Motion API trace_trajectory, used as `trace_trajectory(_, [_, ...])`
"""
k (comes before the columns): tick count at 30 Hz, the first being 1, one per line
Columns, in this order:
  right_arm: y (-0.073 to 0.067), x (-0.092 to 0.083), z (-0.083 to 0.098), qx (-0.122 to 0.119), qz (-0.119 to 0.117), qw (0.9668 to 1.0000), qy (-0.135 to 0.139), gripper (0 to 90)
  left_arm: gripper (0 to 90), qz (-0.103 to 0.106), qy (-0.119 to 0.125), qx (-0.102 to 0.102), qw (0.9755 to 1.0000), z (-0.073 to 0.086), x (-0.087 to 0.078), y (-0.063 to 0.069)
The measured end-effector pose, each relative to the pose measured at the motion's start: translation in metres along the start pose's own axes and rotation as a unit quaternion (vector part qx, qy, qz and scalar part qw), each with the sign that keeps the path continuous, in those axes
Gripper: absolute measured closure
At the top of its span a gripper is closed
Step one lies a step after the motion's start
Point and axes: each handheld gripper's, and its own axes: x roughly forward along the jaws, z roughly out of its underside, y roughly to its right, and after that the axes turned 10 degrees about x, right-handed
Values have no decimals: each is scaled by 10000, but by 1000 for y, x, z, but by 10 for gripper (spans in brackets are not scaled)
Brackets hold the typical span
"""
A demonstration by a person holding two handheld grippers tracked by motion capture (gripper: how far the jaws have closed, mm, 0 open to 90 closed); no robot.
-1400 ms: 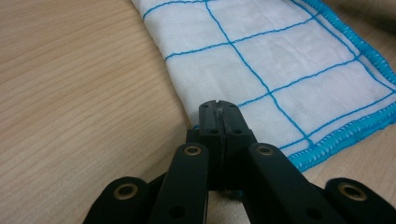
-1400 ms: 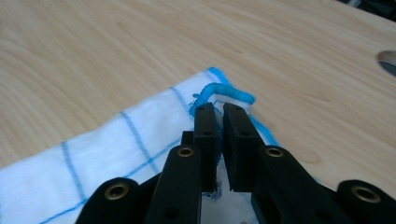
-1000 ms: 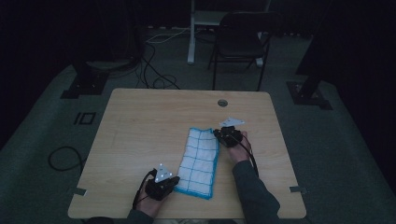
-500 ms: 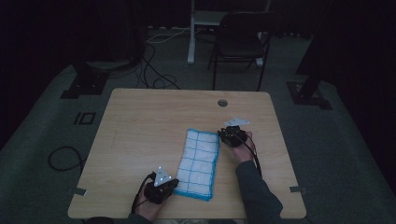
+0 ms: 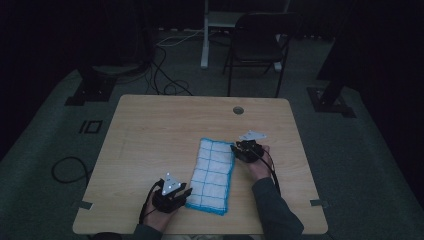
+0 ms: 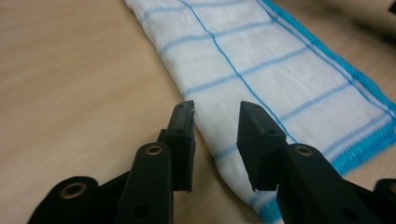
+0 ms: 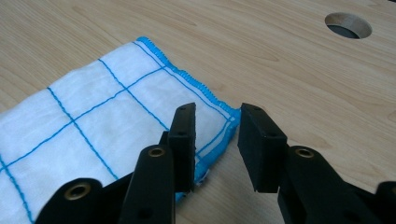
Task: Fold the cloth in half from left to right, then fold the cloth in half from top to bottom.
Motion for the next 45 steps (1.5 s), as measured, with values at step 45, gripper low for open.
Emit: trace_trajectory(45, [1,4,19,521,-39,9986,-99,561,592,-71,-302,-300,9991,-77,111,-77])
